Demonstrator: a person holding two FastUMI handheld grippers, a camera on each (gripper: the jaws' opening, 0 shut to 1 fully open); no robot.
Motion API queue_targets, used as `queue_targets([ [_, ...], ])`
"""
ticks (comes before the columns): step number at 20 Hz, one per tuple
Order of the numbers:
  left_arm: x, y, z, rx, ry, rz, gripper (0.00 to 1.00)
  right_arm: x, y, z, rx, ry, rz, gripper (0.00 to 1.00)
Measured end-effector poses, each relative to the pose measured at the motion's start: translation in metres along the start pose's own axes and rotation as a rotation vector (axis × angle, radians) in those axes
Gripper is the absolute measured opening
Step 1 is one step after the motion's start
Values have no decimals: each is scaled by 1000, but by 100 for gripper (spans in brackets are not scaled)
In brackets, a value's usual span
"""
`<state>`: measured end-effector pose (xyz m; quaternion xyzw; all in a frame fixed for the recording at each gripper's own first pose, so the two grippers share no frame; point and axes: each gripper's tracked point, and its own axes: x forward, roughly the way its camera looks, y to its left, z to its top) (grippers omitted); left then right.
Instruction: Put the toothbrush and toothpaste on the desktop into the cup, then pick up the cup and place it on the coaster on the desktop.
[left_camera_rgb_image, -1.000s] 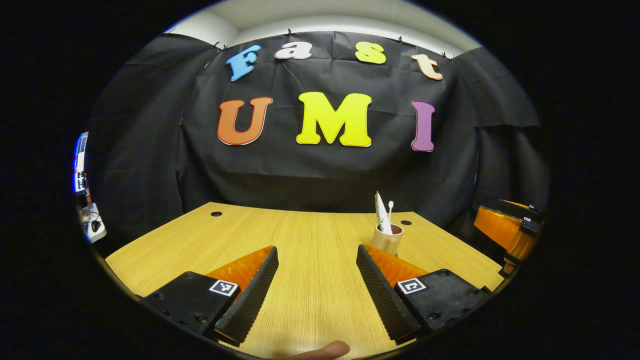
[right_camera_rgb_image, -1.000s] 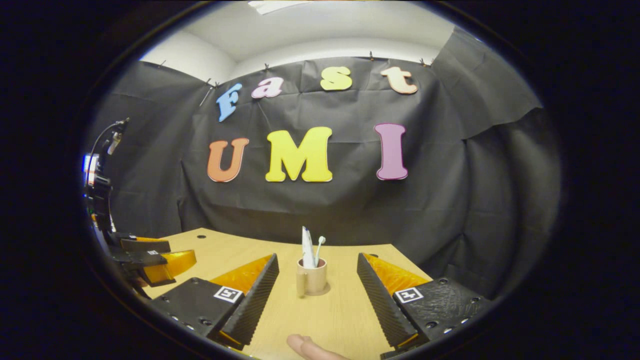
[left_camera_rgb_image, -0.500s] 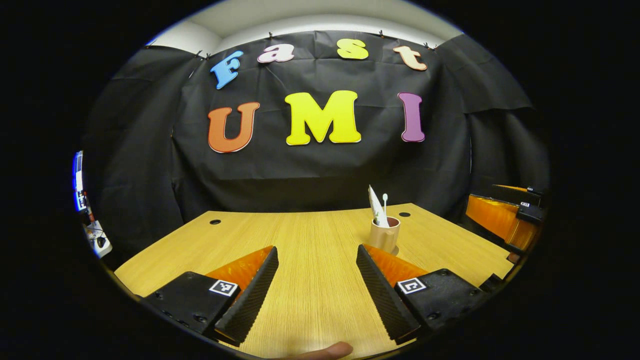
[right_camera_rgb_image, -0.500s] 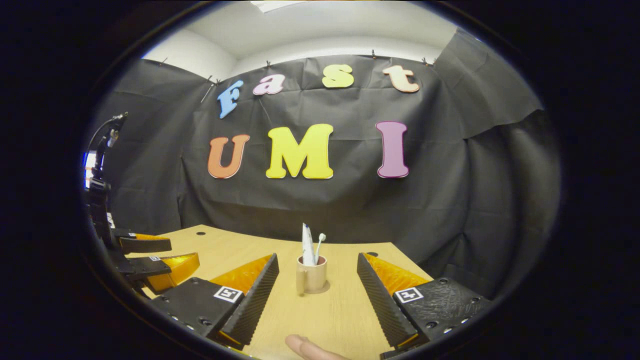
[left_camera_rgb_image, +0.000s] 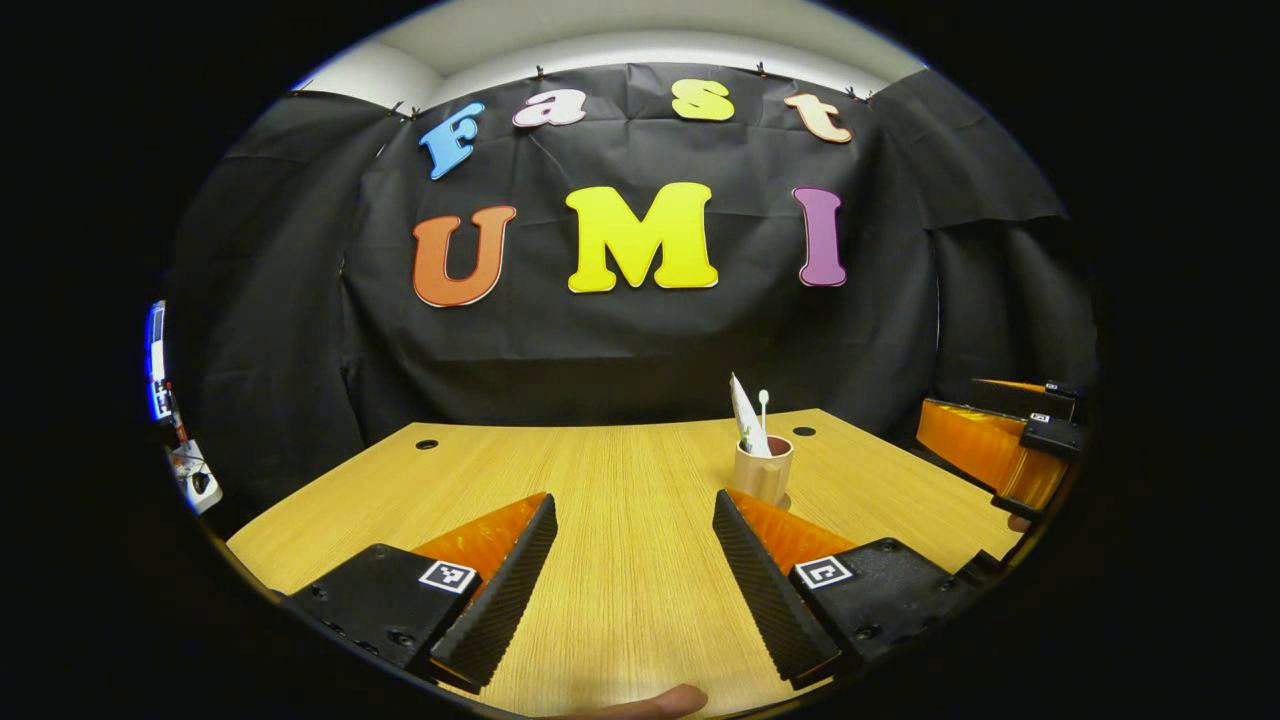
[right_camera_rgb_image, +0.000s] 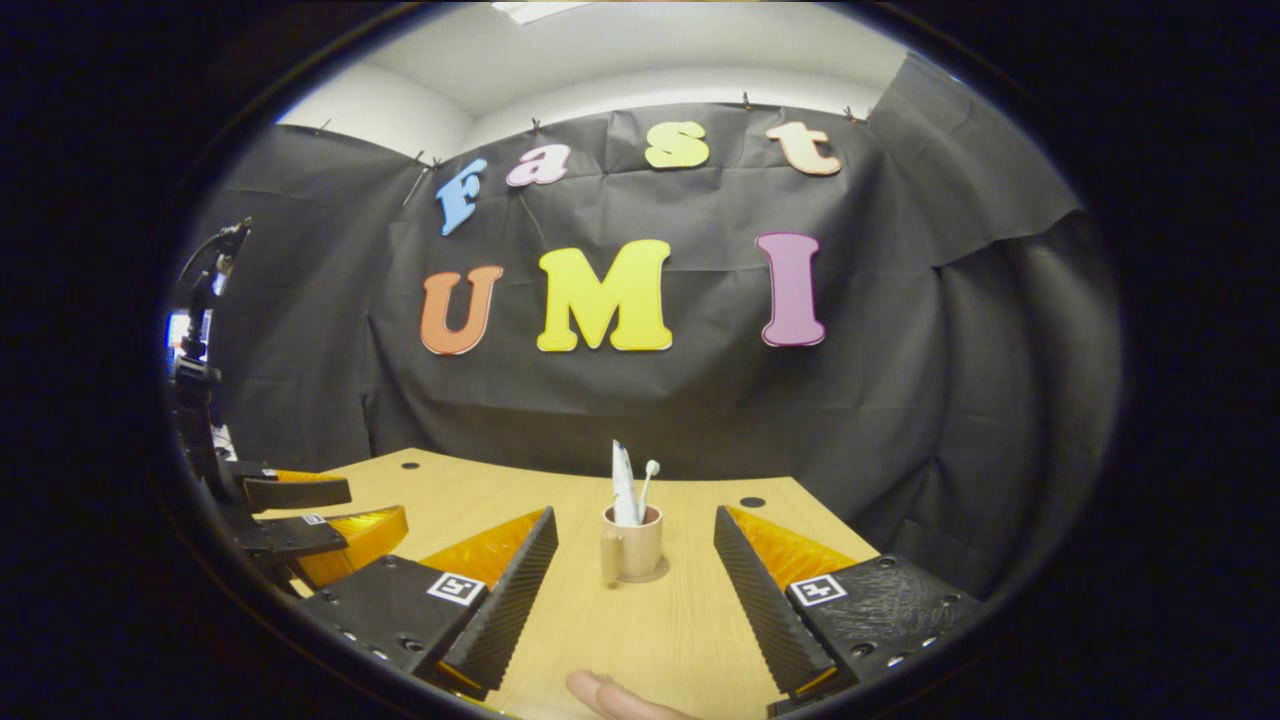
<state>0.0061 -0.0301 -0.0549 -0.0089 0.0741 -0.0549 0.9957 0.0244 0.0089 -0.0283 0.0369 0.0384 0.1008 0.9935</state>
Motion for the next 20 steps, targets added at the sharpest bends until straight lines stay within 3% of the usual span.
queue_targets([
  [20, 1, 7, -16, -26, 31, 9, 99, 1, 1, -3, -23, 8, 1, 95],
])
